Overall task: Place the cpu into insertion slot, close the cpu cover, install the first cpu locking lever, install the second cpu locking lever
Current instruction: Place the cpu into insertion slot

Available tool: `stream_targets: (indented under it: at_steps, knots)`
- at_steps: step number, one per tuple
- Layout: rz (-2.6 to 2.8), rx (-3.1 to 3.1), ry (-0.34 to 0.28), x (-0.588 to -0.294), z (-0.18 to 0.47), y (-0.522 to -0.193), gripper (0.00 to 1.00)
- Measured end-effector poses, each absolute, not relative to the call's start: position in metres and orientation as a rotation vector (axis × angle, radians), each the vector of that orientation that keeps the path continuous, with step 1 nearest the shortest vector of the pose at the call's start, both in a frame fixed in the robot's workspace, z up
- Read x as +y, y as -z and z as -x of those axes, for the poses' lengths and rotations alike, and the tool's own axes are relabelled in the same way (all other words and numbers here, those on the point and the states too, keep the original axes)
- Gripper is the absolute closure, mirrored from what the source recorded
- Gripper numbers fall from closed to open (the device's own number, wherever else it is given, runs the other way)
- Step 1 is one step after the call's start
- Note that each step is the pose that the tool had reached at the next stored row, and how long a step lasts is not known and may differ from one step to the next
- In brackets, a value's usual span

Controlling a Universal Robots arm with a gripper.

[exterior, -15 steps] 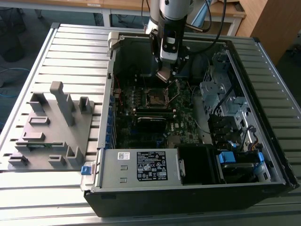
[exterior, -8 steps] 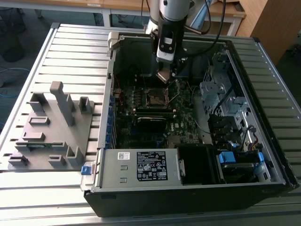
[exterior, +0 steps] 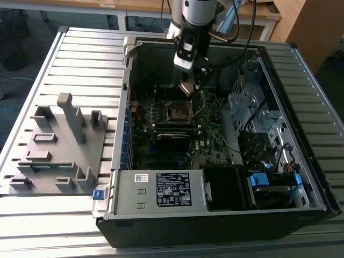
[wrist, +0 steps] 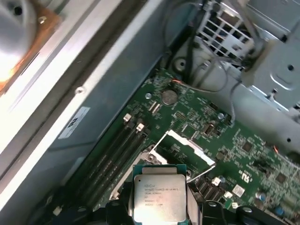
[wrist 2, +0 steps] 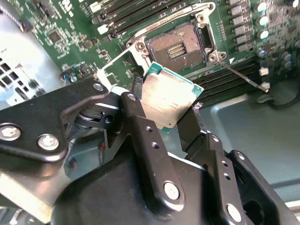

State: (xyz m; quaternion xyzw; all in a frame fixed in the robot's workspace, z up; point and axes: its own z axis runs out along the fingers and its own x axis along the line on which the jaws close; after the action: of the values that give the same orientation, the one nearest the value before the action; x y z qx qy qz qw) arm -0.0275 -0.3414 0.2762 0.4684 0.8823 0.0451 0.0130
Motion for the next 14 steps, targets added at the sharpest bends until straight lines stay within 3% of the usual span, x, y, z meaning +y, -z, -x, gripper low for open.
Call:
stream_targets:
  at_steps: [14]
  knots:
    - [-1.767,2.55,-0.134,-0.3415,0.0276,-0.2727,0.46]
